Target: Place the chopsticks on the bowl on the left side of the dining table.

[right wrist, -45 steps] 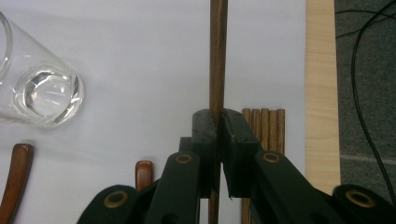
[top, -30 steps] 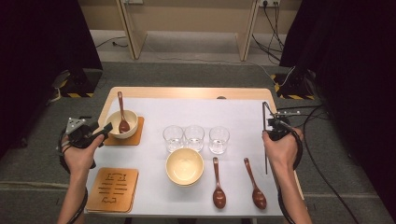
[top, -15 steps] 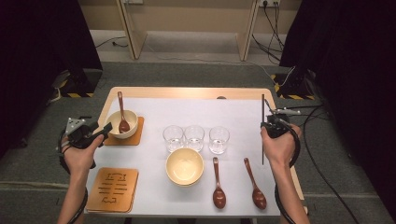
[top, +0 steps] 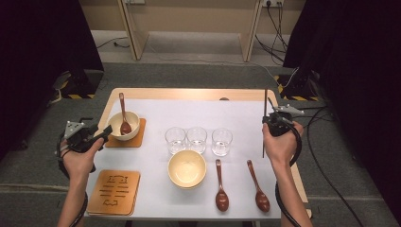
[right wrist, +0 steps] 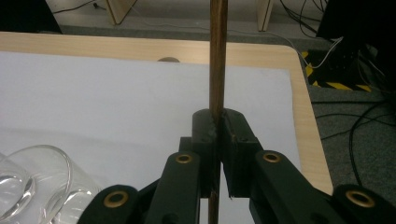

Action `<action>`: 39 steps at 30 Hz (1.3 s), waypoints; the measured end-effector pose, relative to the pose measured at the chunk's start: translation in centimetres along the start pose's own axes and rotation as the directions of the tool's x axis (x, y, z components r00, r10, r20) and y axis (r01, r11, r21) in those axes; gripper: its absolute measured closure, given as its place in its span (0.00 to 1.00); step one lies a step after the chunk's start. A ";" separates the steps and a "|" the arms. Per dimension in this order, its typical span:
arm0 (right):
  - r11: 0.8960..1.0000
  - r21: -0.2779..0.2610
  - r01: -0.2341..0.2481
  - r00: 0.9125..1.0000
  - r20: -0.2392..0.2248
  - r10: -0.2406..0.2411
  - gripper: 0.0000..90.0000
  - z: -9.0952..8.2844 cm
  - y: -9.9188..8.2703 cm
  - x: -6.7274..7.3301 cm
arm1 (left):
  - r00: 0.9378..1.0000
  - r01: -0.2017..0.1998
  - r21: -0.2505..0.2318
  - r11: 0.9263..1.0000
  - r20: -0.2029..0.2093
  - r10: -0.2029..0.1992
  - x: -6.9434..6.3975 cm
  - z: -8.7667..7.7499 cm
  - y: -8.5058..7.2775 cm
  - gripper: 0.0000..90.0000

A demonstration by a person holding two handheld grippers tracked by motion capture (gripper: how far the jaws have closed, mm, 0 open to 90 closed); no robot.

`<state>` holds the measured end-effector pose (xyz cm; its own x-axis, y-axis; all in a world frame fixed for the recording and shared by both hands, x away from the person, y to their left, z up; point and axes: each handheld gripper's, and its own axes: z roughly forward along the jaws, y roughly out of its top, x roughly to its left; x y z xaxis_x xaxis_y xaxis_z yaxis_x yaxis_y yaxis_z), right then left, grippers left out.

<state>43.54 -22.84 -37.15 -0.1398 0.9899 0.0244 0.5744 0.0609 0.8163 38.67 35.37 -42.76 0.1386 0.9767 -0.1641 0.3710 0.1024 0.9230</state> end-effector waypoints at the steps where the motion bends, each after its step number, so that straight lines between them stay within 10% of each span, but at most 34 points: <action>1: 1.000 -0.006 -0.003 1.000 -0.002 0.003 0.94 0.0 0.0 0.1 | 1.000 0.001 -0.001 1.000 -0.001 -0.001 0.0 0.0 0.0 0.44; 39: 0.979 -0.202 0.032 0.998 -0.044 -0.041 0.94 1.6 2.4 2.9 | 1.000 0.002 -0.008 1.000 -0.017 -0.002 0.3 -1.5 -0.4 0.44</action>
<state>45.79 -19.61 -36.00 -0.1988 0.9799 0.0161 0.3947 0.0650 0.9165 37.21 35.85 -42.67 0.1217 0.9796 -0.1602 0.3641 0.1061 0.9253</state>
